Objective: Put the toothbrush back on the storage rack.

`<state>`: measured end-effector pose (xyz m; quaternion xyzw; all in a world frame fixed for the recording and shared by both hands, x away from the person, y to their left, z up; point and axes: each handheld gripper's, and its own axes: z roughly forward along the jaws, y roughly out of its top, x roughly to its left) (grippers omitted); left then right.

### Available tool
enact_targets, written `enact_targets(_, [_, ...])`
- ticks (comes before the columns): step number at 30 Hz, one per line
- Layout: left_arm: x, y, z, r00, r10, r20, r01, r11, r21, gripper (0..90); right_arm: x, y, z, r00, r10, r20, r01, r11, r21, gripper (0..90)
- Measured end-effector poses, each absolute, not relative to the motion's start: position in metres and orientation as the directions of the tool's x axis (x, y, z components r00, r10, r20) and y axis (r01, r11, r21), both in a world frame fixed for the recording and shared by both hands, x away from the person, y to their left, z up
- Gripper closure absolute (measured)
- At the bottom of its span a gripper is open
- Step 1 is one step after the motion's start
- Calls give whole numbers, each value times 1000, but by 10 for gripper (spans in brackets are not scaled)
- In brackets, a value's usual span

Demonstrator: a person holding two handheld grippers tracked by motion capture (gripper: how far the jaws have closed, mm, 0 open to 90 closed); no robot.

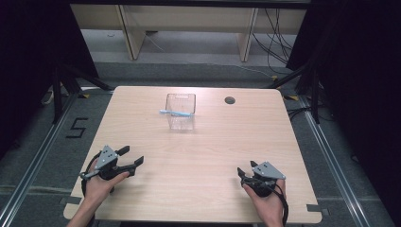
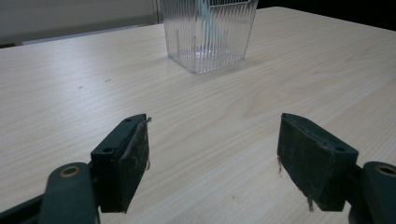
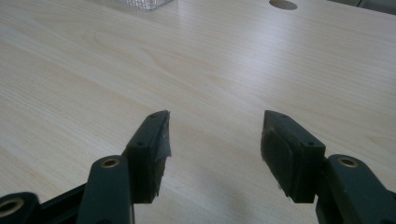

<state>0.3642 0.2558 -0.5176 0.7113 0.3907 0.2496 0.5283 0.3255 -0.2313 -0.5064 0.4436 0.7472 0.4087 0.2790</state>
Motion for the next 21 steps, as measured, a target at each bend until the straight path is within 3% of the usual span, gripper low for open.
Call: enact_targets(21, [351, 261, -523, 544, 839, -25, 252, -134, 958, 247, 324, -229, -505, -450, 891, -59, 433, 275, 858, 430])
